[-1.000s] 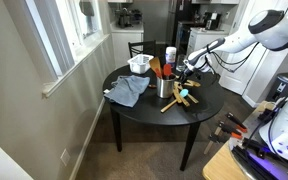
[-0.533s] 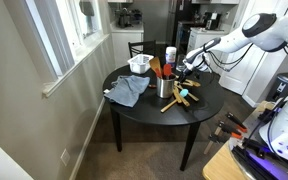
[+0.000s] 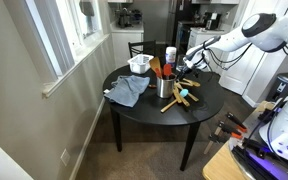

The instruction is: Put the spoon into the bucket

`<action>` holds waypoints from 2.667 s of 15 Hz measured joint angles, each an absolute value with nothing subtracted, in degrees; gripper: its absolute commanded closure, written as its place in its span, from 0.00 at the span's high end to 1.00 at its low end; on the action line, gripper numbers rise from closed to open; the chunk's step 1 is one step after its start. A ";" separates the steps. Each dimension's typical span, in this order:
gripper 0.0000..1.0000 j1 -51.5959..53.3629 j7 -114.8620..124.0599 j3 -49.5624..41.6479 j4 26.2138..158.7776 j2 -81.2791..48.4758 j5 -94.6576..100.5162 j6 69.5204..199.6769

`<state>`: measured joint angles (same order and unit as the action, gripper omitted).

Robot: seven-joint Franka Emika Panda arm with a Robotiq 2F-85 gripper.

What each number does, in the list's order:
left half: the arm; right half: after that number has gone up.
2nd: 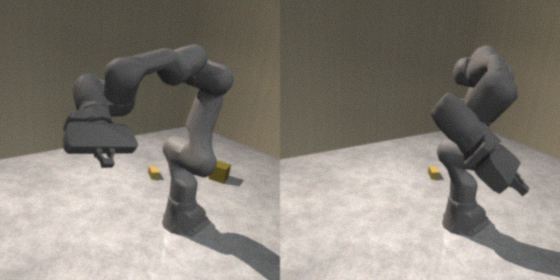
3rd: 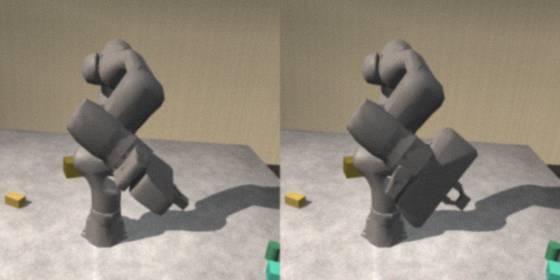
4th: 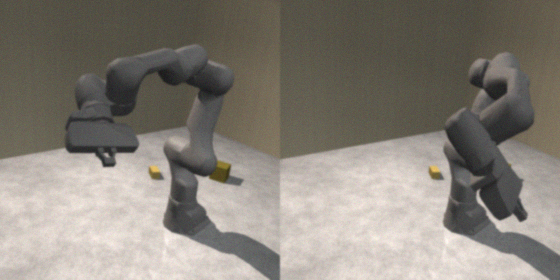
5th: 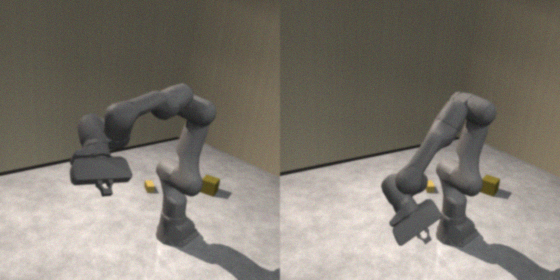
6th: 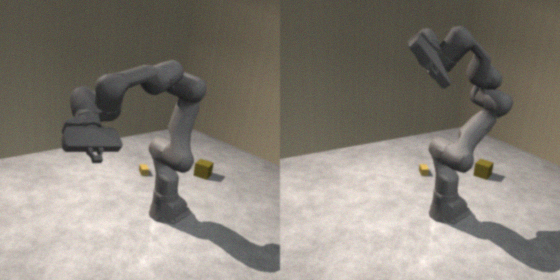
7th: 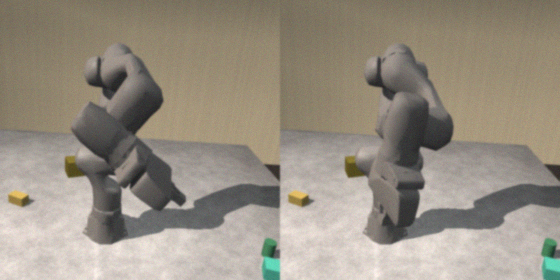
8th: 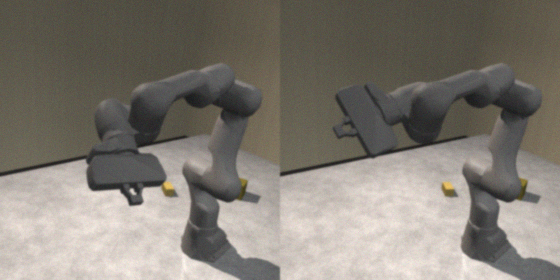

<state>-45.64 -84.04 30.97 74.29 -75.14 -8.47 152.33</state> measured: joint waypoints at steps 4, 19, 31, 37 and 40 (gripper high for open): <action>1.00 -45.01 -84.03 29.42 73.68 -75.14 -8.98 155.03; 1.00 -40.42 -83.95 25.24 73.66 -75.13 -8.97 158.42; 0.34 -39.67 -82.64 25.18 73.32 -75.07 -9.01 157.91; 0.11 -39.71 -82.58 25.28 72.70 -75.03 -9.18 157.91; 0.14 -39.71 -82.58 25.35 72.69 -74.97 -9.31 157.90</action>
<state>-39.71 -82.58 25.35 72.69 -74.97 -9.31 157.90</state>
